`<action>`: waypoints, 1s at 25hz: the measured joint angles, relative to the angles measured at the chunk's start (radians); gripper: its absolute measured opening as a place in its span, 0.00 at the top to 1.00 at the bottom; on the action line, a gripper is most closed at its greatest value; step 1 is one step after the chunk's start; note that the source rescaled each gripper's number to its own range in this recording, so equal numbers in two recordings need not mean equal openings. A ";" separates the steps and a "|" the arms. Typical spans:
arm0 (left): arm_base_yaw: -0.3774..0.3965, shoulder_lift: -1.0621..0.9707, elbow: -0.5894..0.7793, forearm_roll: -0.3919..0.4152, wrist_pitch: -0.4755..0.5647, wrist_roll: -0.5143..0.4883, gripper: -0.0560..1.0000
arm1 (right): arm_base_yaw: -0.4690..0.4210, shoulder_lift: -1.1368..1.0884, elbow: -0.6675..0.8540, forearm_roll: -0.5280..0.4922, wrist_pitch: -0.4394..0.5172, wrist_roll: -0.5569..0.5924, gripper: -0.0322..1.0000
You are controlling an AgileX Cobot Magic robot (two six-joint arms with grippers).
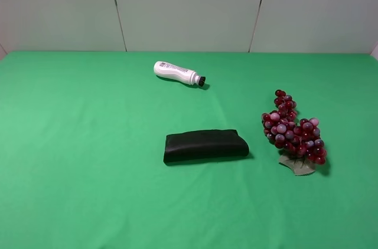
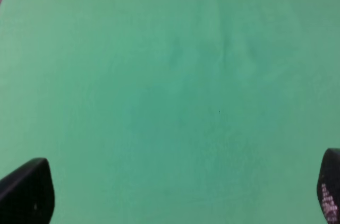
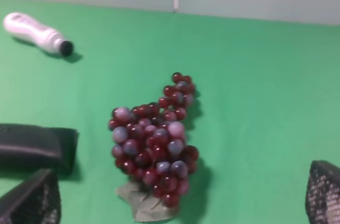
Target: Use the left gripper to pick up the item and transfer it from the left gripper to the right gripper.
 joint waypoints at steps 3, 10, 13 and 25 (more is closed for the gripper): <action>0.000 0.000 0.000 0.000 0.000 0.000 0.00 | 0.000 0.000 0.001 -0.004 0.000 0.011 0.00; 0.000 0.000 0.000 0.000 0.000 0.000 0.00 | 0.000 0.000 0.001 -0.010 0.000 0.011 0.00; 0.000 0.000 0.000 0.000 0.000 0.000 0.00 | -0.028 0.000 0.001 -0.010 0.000 0.011 0.00; 0.000 0.000 0.000 0.000 0.000 0.000 0.00 | -0.136 0.000 0.001 -0.009 -0.001 0.011 0.00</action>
